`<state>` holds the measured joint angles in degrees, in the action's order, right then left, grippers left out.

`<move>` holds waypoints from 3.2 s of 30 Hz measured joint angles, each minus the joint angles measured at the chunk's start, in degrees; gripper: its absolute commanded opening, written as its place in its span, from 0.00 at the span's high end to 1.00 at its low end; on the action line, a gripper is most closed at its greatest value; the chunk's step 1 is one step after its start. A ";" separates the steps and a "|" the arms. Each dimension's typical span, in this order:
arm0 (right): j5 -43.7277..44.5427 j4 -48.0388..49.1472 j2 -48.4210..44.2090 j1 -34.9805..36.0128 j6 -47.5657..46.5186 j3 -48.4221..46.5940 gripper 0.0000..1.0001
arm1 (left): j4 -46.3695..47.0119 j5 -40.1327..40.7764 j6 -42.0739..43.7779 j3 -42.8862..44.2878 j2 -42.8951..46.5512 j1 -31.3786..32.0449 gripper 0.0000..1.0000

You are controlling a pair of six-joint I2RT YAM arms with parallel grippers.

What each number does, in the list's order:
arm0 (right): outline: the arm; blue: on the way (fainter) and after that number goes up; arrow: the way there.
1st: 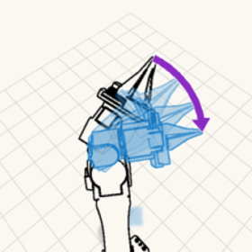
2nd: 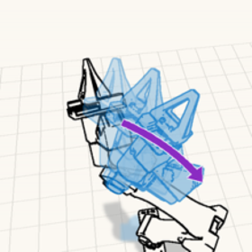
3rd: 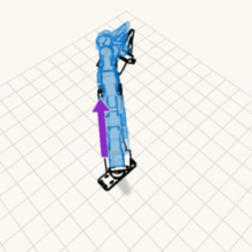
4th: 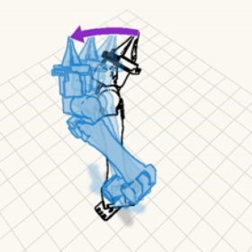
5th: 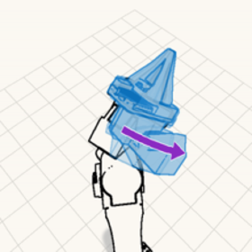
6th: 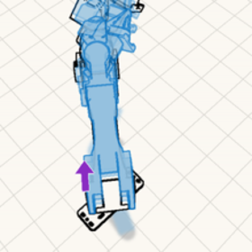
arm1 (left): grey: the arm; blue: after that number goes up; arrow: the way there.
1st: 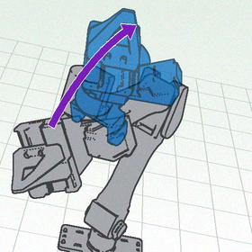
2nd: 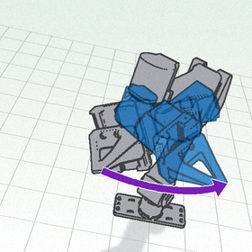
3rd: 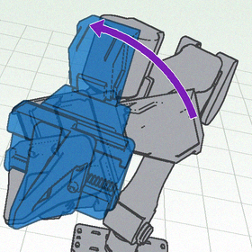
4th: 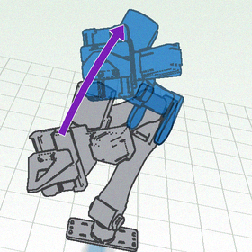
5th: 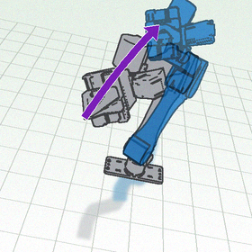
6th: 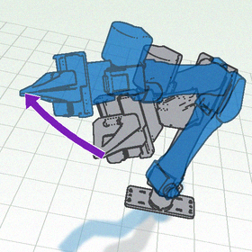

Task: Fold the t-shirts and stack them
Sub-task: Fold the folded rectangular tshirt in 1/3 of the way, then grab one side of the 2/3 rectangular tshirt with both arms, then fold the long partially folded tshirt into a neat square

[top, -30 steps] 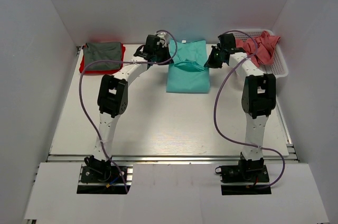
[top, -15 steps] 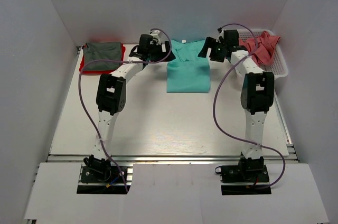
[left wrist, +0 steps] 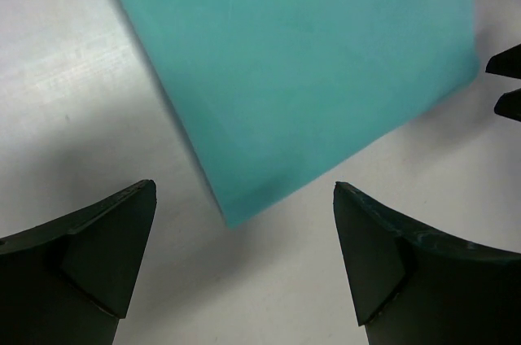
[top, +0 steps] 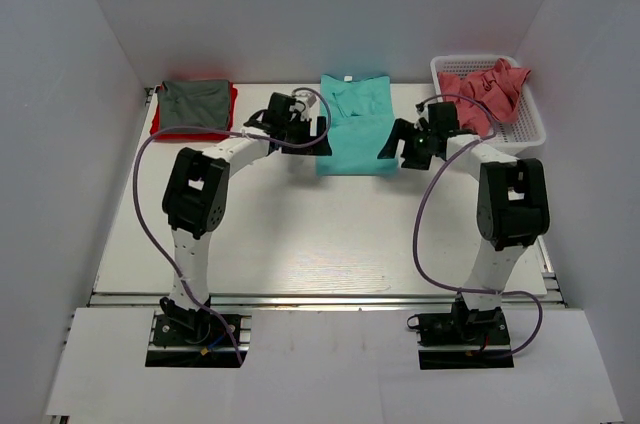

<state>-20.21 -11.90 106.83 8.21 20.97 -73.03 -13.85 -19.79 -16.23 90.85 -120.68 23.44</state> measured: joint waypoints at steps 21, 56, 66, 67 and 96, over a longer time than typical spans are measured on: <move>0.52 4.39 6.56 -0.28 4.85 2.45 0.60 | -3.26 1.09 0.59 -3.65 -3.19 2.71 0.65; -12.13 -24.33 -34.01 0.11 -0.46 18.01 1.00 | -2.80 -8.66 -6.69 -36.52 47.67 8.28 1.00; -19.21 -25.14 -26.29 -0.28 0.37 8.96 1.00 | -8.50 1.73 -11.06 -29.16 44.41 7.72 1.00; -19.85 -25.20 -24.41 -0.35 0.61 7.87 1.00 | -9.09 3.54 -11.67 -28.04 43.12 7.61 1.00; -26.14 -23.96 29.88 -6.51 5.22 -48.98 0.14 | -11.54 12.35 -9.44 34.23 -14.95 -2.25 0.00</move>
<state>-46.35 -35.86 136.70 1.69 26.20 -122.02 -25.39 -7.44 -25.67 125.08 -135.63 21.19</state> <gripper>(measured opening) 0.609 0.478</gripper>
